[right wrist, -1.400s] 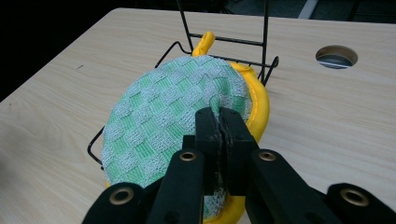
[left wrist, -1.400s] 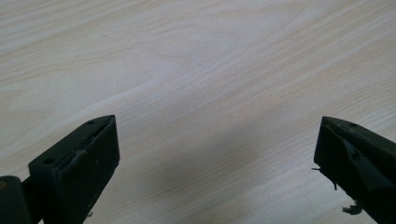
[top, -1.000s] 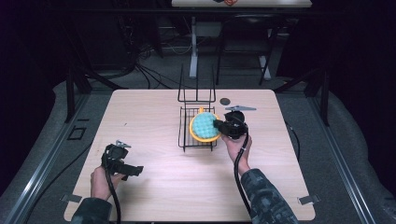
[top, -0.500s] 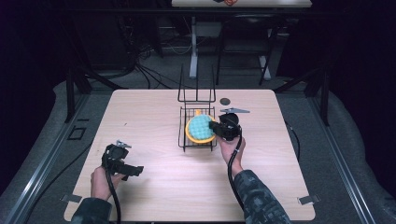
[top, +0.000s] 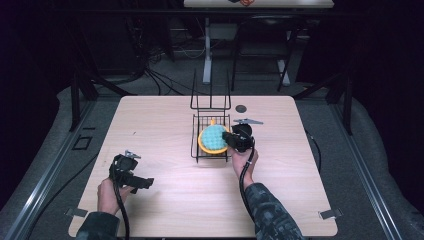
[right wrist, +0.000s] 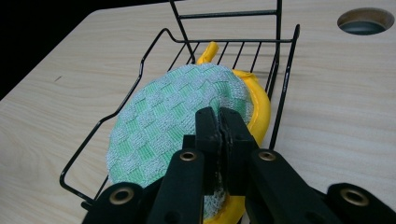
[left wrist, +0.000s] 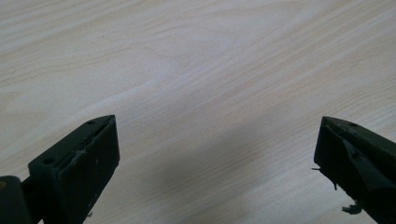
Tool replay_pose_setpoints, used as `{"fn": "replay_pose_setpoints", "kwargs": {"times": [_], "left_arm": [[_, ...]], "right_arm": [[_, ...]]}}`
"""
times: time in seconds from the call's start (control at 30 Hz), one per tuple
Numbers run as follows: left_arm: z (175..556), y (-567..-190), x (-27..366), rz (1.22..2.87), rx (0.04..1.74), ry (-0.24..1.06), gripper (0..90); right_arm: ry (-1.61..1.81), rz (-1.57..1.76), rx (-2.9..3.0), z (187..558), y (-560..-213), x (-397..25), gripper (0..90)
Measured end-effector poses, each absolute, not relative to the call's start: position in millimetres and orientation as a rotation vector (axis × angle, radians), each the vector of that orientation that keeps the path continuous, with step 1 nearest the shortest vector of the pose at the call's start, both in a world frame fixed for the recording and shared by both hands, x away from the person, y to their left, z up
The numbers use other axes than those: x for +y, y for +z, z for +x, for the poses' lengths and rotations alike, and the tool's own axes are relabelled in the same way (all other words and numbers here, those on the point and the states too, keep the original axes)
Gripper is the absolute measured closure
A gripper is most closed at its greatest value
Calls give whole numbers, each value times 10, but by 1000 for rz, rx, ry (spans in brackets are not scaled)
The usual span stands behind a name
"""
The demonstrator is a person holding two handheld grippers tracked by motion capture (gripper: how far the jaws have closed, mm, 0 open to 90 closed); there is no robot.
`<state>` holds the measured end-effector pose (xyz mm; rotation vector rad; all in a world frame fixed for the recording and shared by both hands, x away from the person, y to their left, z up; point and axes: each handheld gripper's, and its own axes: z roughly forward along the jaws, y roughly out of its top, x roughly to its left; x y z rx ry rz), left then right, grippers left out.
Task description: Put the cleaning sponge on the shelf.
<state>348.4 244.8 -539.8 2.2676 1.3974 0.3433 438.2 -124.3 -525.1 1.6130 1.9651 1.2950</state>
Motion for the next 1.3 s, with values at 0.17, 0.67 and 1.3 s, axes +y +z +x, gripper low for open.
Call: {"fn": "replay_pose_setpoints", "kwargs": {"times": [0.17,0.67,1.3], "left_arm": [[3483,-5399,2447,2269,1400,339,2],[3483,-5404,2438,2275,1399,334,2],[3484,-5402,2434,2275,1394,336,2]], "right_arm": [[1266,1622,1953,4392,-5287,-1204,866],[1221,1650,1982,4374,-5296,-1163,772],[1217,1494,2132,4203,-4991,-1263,329]]}}
